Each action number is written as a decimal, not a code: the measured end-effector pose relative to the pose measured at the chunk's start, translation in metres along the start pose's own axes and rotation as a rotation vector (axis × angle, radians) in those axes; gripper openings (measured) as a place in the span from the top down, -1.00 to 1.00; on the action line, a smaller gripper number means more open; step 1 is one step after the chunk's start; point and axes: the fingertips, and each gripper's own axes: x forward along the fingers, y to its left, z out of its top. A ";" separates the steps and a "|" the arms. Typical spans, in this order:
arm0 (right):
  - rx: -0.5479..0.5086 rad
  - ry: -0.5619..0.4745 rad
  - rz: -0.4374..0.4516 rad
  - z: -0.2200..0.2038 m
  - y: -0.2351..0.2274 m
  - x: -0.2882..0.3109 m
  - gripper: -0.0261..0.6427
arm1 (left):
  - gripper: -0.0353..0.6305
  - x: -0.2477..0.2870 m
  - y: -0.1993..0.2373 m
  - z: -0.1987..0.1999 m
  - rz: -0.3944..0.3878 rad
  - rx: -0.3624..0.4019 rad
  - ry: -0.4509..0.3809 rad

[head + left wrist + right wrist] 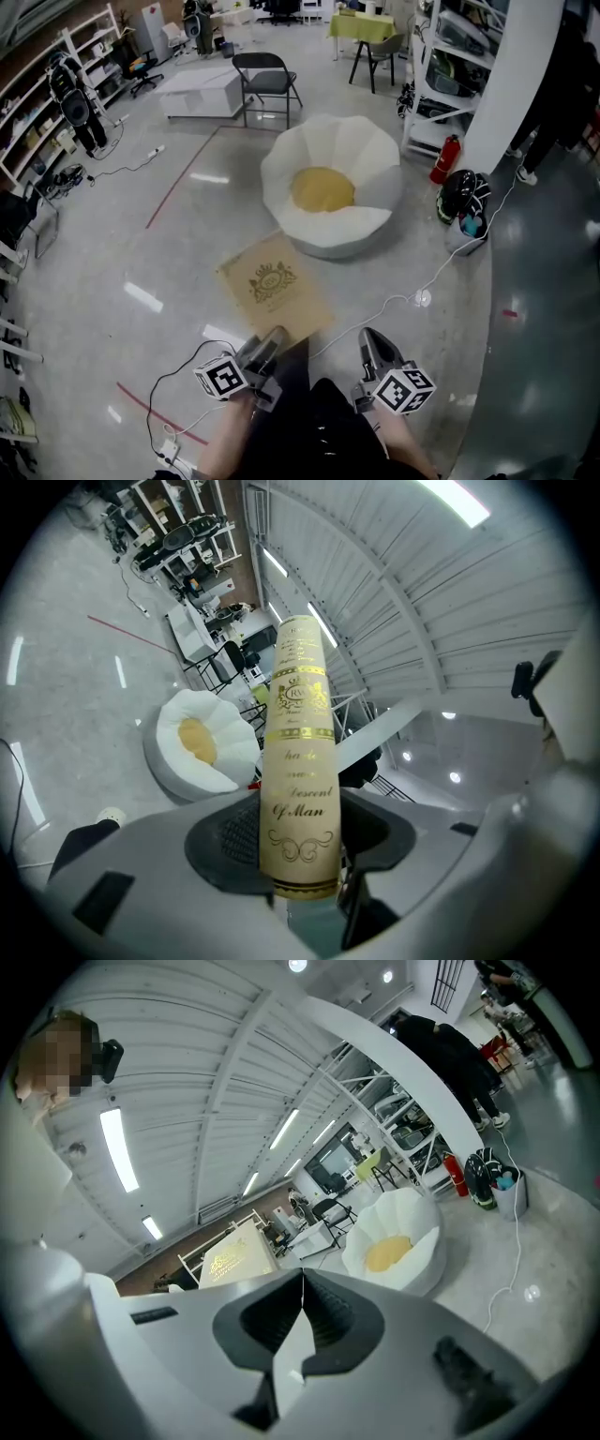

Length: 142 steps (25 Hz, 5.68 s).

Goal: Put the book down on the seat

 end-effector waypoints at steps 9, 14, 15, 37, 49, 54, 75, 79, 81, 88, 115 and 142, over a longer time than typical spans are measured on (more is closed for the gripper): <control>-0.016 0.016 -0.015 0.013 -0.019 0.044 0.89 | 0.22 0.049 0.015 0.022 -0.007 -0.012 0.016; 0.012 0.023 -0.024 0.028 -0.030 0.084 0.89 | 0.22 0.080 0.030 0.045 -0.001 -0.020 0.039; 0.022 0.024 -0.029 0.030 -0.034 0.093 0.89 | 0.22 0.087 0.034 0.050 0.001 -0.025 0.044; 0.065 0.020 -0.065 0.142 -0.058 0.329 0.89 | 0.22 0.251 0.110 0.239 -0.023 -0.030 0.080; 0.084 -0.027 -0.107 0.161 -0.078 0.356 0.89 | 0.22 0.284 0.123 0.264 -0.058 -0.025 0.110; 0.098 -0.027 -0.104 0.163 -0.082 0.367 0.89 | 0.23 0.286 0.134 0.267 -0.041 -0.042 0.100; 0.109 0.036 -0.067 0.258 -0.168 0.497 0.89 | 0.25 0.444 0.169 0.329 -0.020 -0.137 0.012; 0.098 0.057 -0.074 0.286 -0.198 0.532 0.89 | 0.25 0.494 0.187 0.346 0.004 -0.187 -0.014; 0.095 0.072 -0.074 0.299 -0.214 0.549 0.89 | 0.25 0.518 0.197 0.353 0.027 -0.201 -0.017; 0.094 0.131 -0.048 0.323 -0.258 0.606 0.89 | 0.25 0.592 0.216 0.383 0.013 -0.166 -0.039; 0.066 0.086 -0.024 0.255 -0.460 0.876 0.89 | 0.25 0.794 0.535 0.396 0.068 -0.202 -0.045; 0.093 0.032 -0.001 0.136 -0.561 0.920 0.89 | -0.01 0.888 0.791 0.318 0.394 -0.006 0.110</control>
